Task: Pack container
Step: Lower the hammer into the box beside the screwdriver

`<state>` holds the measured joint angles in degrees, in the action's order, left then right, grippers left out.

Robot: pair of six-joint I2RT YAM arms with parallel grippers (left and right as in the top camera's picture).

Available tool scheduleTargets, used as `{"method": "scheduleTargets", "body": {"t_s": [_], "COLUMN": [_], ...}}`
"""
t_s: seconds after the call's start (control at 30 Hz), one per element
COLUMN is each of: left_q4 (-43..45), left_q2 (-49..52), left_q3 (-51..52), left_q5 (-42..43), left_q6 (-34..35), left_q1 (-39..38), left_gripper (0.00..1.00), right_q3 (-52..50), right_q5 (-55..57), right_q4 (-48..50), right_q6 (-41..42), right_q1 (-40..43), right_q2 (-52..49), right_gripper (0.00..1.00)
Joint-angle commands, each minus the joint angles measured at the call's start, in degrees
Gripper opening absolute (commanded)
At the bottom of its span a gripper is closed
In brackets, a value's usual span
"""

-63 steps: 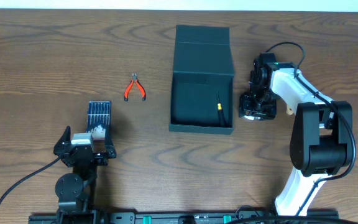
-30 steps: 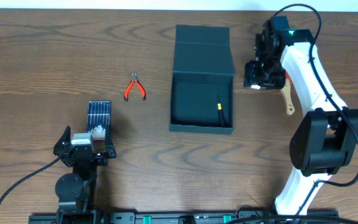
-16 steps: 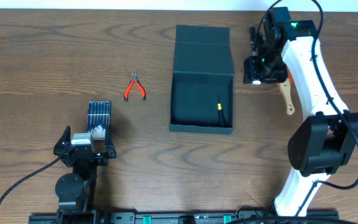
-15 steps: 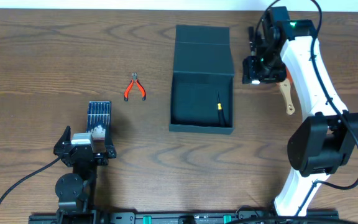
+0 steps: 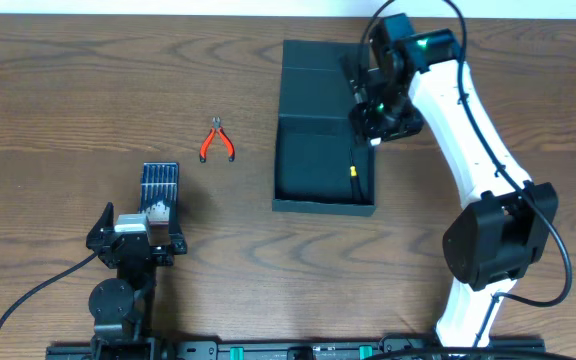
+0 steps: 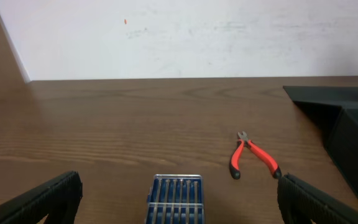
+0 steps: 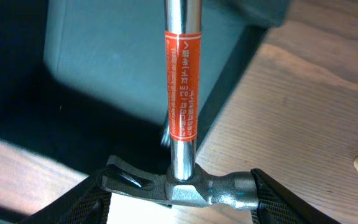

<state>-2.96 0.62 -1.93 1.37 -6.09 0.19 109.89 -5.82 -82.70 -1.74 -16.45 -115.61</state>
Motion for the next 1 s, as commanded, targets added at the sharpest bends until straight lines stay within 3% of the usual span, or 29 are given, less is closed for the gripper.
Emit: {"method": "scheduleTargets", "body": {"t_s": [0.0,0.3,0.97], "left_q4": [-1.01,-1.01,-1.01], "left_q2": [-0.33,-0.35,-0.33], "left_q3": [1.64,1.64,1.62], "left_q5": [-0.09,-0.09,-0.09], "left_q6": [-0.55,-0.52,-0.52], "left_q1": [-0.26,-0.26,-0.26], "left_gripper": [0.98,0.98,0.98], "right_q3": [1.44,1.42,-5.44], "right_q5": [-0.68,-2.80,-4.55], "right_q4": [-0.74,-3.52,-4.33], "right_q6": [-4.24,-10.80,-13.16], "right_q1": [-1.84,-5.73,-6.82], "right_q2": [0.85,0.85,0.85], "right_gripper": [0.28,0.29,0.27]}}
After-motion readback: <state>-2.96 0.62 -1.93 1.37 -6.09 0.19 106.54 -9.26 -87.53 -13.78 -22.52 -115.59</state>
